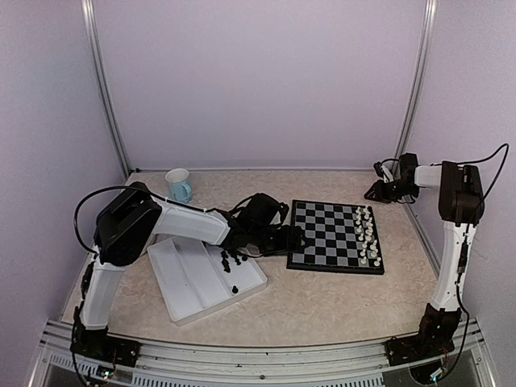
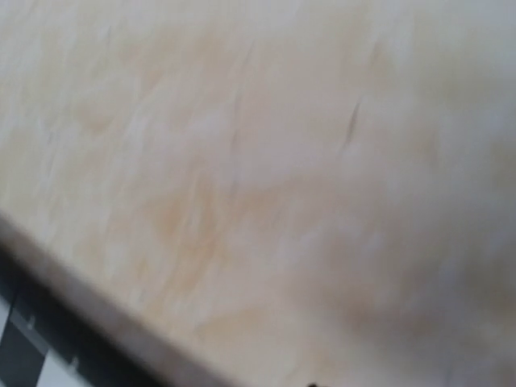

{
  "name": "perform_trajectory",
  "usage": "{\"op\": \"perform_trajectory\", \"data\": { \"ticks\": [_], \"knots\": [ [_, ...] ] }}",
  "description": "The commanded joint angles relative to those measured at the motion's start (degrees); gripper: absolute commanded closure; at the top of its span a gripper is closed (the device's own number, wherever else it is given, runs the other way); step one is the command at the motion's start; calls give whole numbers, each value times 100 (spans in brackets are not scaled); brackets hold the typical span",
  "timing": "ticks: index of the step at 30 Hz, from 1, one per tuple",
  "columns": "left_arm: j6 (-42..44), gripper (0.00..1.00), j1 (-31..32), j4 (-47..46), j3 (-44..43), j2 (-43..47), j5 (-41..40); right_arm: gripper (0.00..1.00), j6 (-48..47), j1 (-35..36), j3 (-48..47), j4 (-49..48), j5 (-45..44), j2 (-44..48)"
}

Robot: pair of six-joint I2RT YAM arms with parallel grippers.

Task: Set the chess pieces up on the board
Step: Move the chessboard to the center of the board.

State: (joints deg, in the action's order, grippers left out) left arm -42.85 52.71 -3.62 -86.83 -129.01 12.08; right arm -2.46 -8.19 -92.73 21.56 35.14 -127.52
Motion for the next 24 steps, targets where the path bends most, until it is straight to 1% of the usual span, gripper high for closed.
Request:
{"op": "perform_trajectory", "data": {
  "ticks": [1, 4, 8, 15, 16, 20, 24],
  "knots": [
    [-74, 11, -19, 192, -57, -1, 121, 78, 55, -119, -517, 518, -33, -612],
    [-39, 11, 20, 167, -60, 3, 228, 86, 23, -120, -470, 586, 88, -692],
    [29, 11, 112, 179, -67, 24, 311, 92, -132, -114, -85, 593, 177, -489],
    [248, 12, 386, 344, 72, 130, 278, 94, -499, -114, 873, 587, 303, -1],
    [279, 12, 426, 486, 139, 179, 262, 94, -555, -115, 1005, 584, 305, 60],
    [293, 12, 572, 539, 565, 427, 210, 95, -677, -121, 1528, 541, 305, 242],
    [398, 12, 778, 639, 894, 708, 74, 96, -738, -122, 1838, 487, 308, 416]
  ]
}}
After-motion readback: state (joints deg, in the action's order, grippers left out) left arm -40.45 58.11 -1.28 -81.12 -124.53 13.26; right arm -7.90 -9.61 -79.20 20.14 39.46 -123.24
